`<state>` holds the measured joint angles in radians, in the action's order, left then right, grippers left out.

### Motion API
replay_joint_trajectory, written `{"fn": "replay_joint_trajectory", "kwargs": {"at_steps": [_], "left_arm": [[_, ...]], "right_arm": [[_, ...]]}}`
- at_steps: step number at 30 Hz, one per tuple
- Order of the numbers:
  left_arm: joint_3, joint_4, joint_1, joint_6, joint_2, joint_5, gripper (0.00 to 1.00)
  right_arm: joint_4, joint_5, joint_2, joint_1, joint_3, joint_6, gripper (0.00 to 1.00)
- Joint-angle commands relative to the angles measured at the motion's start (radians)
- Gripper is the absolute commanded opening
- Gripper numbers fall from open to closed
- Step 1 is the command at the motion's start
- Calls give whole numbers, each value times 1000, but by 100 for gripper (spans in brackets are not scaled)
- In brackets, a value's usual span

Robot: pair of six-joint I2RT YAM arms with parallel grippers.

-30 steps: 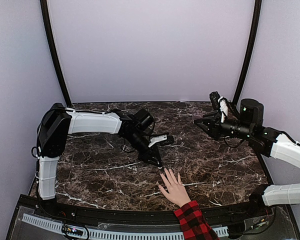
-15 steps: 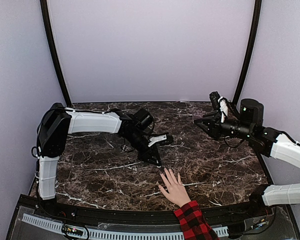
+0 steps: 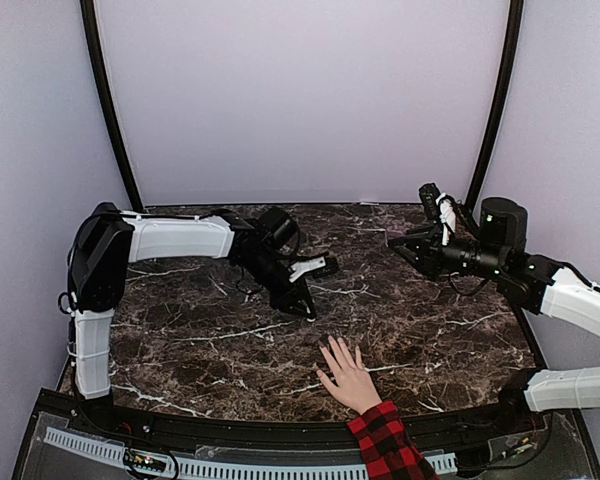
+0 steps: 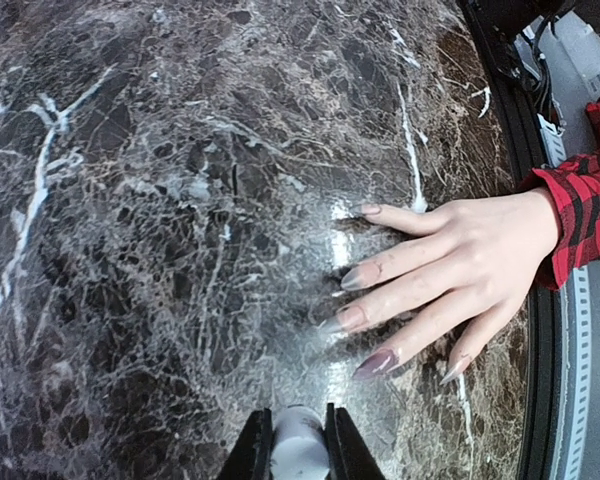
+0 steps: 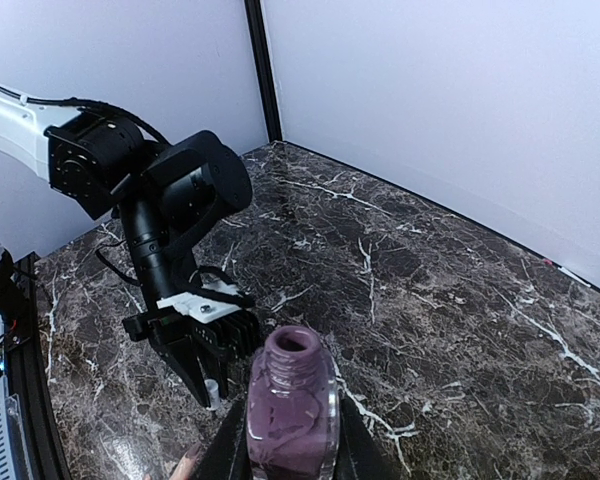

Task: Paint the nails
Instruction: Paint the nail with the hand, then close the nail polish bottle cap on the nail polish bottle.

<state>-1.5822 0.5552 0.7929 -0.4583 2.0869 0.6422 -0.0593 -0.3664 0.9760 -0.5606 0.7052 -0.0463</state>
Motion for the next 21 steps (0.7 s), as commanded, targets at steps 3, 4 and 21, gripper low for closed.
{"fn": "replay_joint_trajectory", "kwargs": {"at_steps": [3,4,21], "left_arm": [[58,-36,-22,37,-223,-50,0],[74,-49,-23,47,-244,-55,0],[272,-215,-31,164,-698,10,0]], "right_arm": [[-34,-11,-15,3,15,5,0],[-36,-16,-11,0,18,5,0],[31,-107,92,-196,119,123,0]]}}
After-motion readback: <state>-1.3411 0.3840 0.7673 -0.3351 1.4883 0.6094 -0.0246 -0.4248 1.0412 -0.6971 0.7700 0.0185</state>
